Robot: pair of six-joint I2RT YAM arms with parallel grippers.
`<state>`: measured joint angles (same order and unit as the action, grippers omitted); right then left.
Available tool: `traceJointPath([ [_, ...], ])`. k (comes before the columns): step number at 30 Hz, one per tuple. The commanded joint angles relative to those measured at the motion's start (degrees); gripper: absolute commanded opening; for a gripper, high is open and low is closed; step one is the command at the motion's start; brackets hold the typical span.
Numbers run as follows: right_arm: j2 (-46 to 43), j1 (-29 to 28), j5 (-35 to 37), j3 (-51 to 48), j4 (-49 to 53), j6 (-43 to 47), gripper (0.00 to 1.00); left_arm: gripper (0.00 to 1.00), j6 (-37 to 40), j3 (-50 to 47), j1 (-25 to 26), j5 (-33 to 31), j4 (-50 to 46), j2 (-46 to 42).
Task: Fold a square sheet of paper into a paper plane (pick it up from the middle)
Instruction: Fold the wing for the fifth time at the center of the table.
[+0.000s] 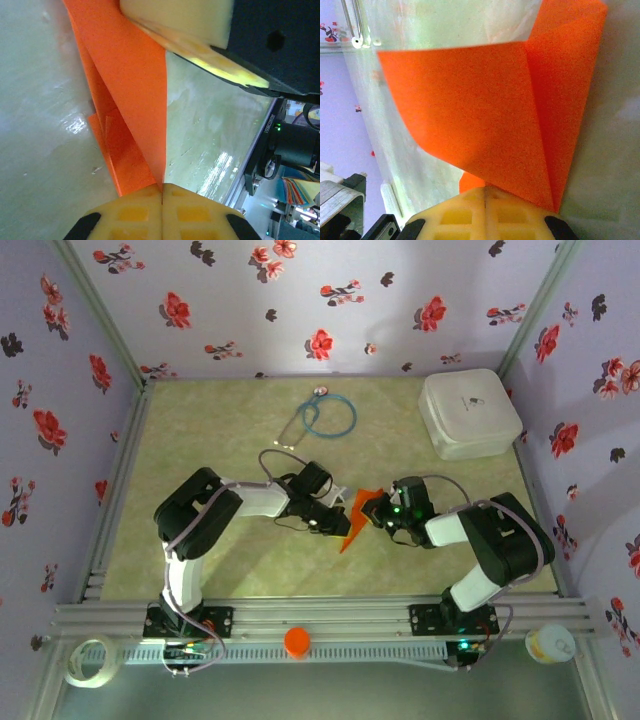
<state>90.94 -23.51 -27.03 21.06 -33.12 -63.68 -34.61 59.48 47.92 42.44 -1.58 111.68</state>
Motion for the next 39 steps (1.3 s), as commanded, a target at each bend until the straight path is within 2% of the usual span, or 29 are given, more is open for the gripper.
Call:
traceJointPath([
  [1, 2.58, 0.31, 4.16, -1.37, 7.09, -0.41, 0.00, 0.04, 0.12, -1.10, -0.29, 3.29, 0.53, 1.11],
  [6, 2.49, 0.32, 4.78, -1.20, 8.28, -0.06, 0.00, 0.00, 0.75, -2.13, -0.33, 5.62, 0.80, 1.70],
  [17, 1.84, 0.33, 5.36, -0.91, 10.04, 0.22, 0.00, 0.03, 3.15, -2.55, -0.28, 8.97, -2.63, 3.37],
  [23, 1.71, 0.37, 5.43, -0.98, 10.13, 0.22, 0.00, 0.19, 2.02, -2.86, -0.29, 8.14, -0.96, 2.60],
  [31, 1.28, 0.30, 5.41, -0.97, 10.56, 0.31, 0.00, 0.22, 0.60, -1.85, -0.28, 5.50, 1.40, 1.89],
  [33, 1.17, 0.30, 5.44, -0.94, 10.75, 0.31, 0.00, 0.21, 0.50, -1.83, -0.31, 5.13, 1.56, 2.17],
  [37, 1.10, 0.30, 5.58, -1.02, 10.78, 0.31, 0.00, 0.05, 0.58, -2.22, -0.29, 5.07, 1.76, 2.35],
  [39, 1.17, 0.30, 5.69, -1.09, 10.84, 0.31, 0.00, 0.02, 0.97, -2.56, -0.28, 5.28, 1.52, 2.23],
])
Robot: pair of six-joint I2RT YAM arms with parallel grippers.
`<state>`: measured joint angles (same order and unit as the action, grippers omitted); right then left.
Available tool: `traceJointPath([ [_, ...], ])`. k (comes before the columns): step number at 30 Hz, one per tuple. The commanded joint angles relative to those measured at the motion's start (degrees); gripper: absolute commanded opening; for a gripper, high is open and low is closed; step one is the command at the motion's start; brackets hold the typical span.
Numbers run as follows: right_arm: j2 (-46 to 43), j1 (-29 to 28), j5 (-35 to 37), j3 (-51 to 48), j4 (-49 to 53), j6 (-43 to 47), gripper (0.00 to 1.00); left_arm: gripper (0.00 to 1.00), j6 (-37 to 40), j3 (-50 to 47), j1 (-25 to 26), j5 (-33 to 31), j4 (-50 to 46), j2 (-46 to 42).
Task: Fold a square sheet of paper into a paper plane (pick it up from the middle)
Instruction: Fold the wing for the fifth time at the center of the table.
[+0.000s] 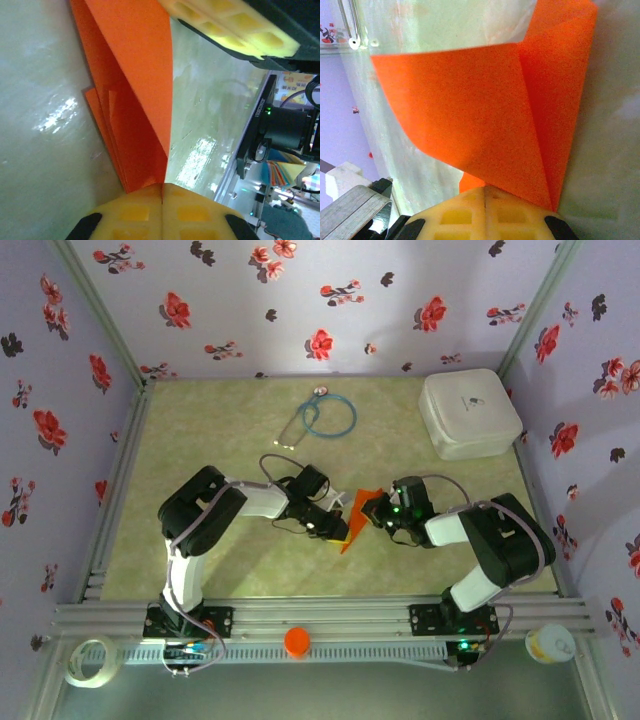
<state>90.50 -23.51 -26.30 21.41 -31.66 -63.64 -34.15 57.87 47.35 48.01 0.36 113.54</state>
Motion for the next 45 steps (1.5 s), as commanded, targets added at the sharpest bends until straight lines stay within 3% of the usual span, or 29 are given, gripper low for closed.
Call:
traceJointPath([
  [1, 1.80, 0.30, 4.91, -1.41, 9.40, 0.29, 0.00, 0.01, 0.91, -1.04, 0.29, -0.24, -0.93, 0.42],
  [13, 2.48, 0.30, 5.47, -1.02, 10.48, 0.49, 0.00, 0.00, 6.33, -1.61, 0.36, 0.81, -11.30, 1.95],
  [21, 2.57, 0.28, 5.74, -0.94, 11.05, 0.54, 0.00, 0.05, 8.37, 0.49, 0.71, 0.51, -15.19, 2.79],
  [24, 2.62, 0.30, 5.65, -0.95, 10.97, 0.53, 0.00, 0.12, 8.48, 0.12, 0.79, -0.16, -15.66, 2.15],
  [29, 2.62, 0.30, 5.74, -0.91, 10.94, 0.53, 0.00, 0.03, 8.98, 0.05, 0.78, 0.56, -16.00, 0.72],
  [35, 2.50, 0.30, 5.91, -0.91, 11.47, 0.81, 0.00, 0.03, 9.83, 0.24, 0.85, 0.99, -17.45, -0.14],
  [37, 2.56, 0.30, 6.01, -0.84, 11.53, 0.82, 0.00, 0.11, 9.98, 0.08, 0.89, 0.50, -17.88, -0.33],
  [40, 2.58, 0.30, 6.02, -0.71, 11.70, 0.80, 0.00, 0.12, 9.90, -0.12, 0.90, 0.44, -17.98, -0.74],
  [45, 2.62, 0.30, 6.02, -0.67, 11.79, 0.88, 0.00, 0.07, 9.74, -0.45, 1.06, -0.28, -17.55, -2.84],
])
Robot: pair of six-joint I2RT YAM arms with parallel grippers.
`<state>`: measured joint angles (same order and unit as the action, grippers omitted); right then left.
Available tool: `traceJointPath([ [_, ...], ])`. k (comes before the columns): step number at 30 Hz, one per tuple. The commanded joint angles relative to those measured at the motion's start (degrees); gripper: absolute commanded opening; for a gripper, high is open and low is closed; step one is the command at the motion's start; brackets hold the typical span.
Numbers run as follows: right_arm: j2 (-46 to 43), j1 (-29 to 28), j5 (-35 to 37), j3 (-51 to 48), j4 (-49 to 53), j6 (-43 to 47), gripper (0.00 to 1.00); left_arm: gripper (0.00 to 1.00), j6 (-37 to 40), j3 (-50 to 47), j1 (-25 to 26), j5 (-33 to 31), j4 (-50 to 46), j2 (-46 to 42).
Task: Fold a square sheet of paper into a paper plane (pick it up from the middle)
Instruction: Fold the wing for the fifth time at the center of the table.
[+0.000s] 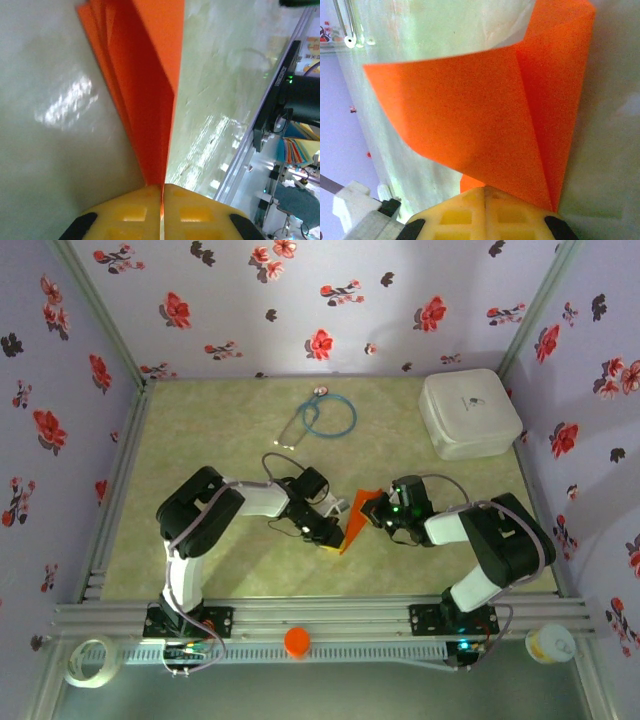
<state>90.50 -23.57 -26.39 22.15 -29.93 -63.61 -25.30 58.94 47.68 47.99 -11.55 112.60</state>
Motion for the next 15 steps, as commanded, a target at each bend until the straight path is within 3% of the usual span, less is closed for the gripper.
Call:
traceJointPath([
  [1, 2.58, 0.37, 6.12, -1.46, 10.06, 0.86, 0.00, 0.04, 0.93, -1.54, 0.72, -0.33, -5.66, -2.15],
  [3, 2.66, 0.35, 6.09, -1.44, 9.97, 0.93, 0.00, 0.02, 1.25, -1.40, 0.82, -0.26, -6.01, -2.39],
  [6, 2.75, 0.37, 5.86, -1.43, 9.46, 0.69, 0.00, 0.14, 1.42, -2.01, 0.93, -1.31, -6.02, -3.69],
  [9, 2.89, 0.28, 5.78, -1.58, 9.12, 0.60, 0.00, 0.18, 0.73, -2.75, 0.84, -4.26, -5.20, -6.86],
  [15, 2.80, 0.28, 5.05, -2.20, 6.93, -0.02, 0.00, 0.20, -6.91, -5.91, -1.71, -8.64, 4.76, -13.34],
])
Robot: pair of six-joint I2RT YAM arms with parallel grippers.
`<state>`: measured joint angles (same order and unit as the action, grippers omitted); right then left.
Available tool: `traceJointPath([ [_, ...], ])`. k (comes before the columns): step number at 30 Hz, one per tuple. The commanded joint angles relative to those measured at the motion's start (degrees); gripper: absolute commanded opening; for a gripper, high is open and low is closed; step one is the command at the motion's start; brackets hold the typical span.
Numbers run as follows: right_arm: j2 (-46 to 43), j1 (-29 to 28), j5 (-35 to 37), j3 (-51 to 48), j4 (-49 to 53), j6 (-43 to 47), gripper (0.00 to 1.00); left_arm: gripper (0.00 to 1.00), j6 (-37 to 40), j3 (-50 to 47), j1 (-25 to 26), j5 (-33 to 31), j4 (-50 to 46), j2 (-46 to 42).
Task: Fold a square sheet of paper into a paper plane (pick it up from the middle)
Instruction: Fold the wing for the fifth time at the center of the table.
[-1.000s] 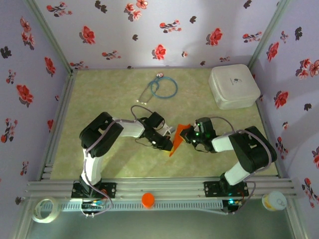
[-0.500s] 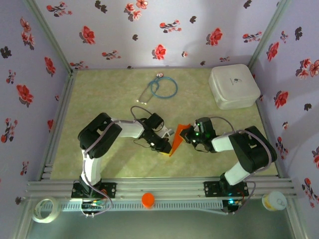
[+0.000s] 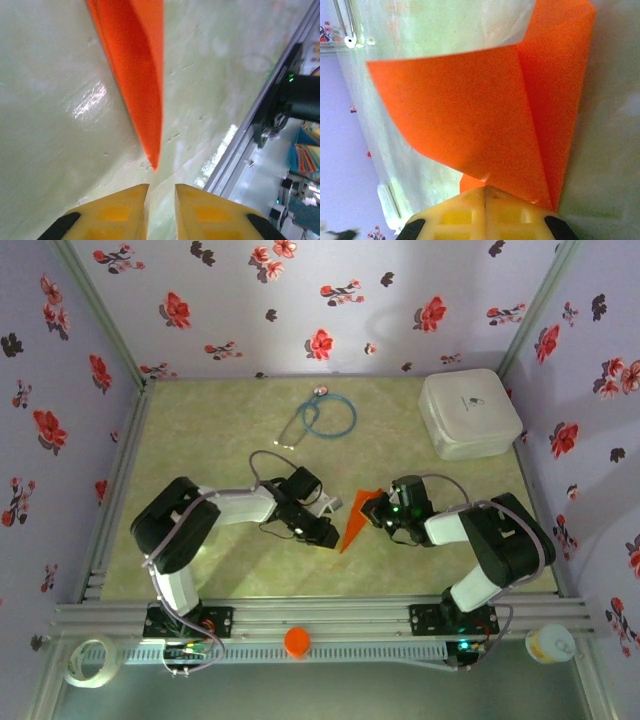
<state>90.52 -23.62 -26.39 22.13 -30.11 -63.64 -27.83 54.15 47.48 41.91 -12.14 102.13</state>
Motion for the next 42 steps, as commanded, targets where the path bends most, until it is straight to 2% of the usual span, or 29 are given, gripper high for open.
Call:
traceJointPath([
  [1, 2.81, 0.28, 4.90, -2.27, 6.68, -0.09, 0.00, 0.18, -6.01, -1.09, -1.96, -2.62, 7.63, -3.04],
  [8, 2.56, 0.32, 4.55, -2.53, 5.59, -0.43, 0.00, 0.07, -11.62, 5.97, -2.31, 1.31, 13.59, 3.87],
  [18, 2.57, 0.17, 4.43, -2.71, 5.56, -0.61, 0.00, 0.05, -16.85, 8.46, -1.98, 8.20, 21.97, 11.49],
  [29, 2.64, 0.21, 4.60, -2.48, 6.08, -0.51, 0.00, 0.04, -14.80, 9.65, -0.43, 10.07, 18.29, 15.72],
  [42, 2.91, 0.24, 4.77, -2.47, 6.49, -0.42, 0.00, 0.03, -10.83, 8.18, 1.20, 8.38, 13.17, 17.54],
])
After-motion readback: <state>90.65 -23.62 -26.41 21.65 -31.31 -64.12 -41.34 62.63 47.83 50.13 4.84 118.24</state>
